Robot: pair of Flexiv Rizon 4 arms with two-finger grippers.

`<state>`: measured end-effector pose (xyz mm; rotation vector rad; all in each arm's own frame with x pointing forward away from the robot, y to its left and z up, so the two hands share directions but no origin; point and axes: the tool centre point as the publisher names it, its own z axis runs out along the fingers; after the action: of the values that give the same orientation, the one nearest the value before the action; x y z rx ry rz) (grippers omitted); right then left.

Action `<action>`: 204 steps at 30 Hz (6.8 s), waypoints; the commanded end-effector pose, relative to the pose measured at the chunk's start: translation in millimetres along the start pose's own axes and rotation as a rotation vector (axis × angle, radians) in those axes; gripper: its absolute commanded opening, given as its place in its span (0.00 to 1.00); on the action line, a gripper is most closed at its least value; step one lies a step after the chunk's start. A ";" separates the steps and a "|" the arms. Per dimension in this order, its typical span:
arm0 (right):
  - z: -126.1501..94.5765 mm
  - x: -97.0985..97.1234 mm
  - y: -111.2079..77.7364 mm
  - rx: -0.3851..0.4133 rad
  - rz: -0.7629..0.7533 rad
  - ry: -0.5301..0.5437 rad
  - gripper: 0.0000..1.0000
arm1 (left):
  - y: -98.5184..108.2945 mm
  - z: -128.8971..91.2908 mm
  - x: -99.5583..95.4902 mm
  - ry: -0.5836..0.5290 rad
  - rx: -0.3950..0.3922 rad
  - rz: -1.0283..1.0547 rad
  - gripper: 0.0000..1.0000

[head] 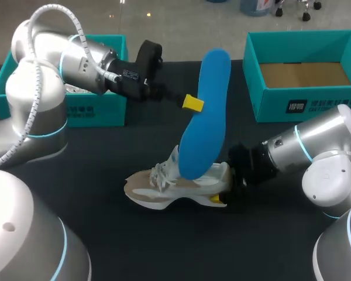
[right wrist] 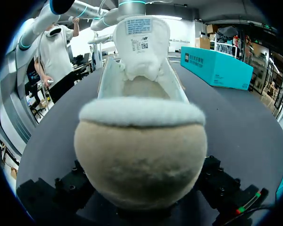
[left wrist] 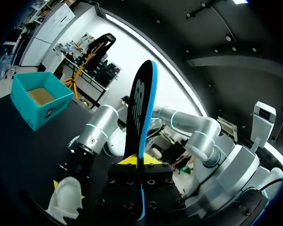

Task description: Take the shoe out of the shoebox, open the shoe tongue, remove and reinsert the insole, then place the shoe into the shoebox

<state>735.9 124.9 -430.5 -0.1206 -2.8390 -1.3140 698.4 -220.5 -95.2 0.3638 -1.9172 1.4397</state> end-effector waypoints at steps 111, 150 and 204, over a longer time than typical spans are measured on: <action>-41.5 1.3 9.2 0.254 0.023 -0.081 1.00 | -44.6 -29.3 145.1 0.136 0.358 0.012 0.00; -77.3 -4.5 28.0 0.746 0.022 -0.117 1.00 | -44.6 -29.3 145.1 0.136 0.358 0.012 0.00; -85.9 2.0 67.9 0.827 -0.036 -0.142 1.00 | -44.6 -29.3 145.1 0.136 0.358 0.012 0.00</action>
<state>733.0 92.6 -325.6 -0.1550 -3.2319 -0.0762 633.0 -181.9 39.9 0.4062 -1.5566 1.7695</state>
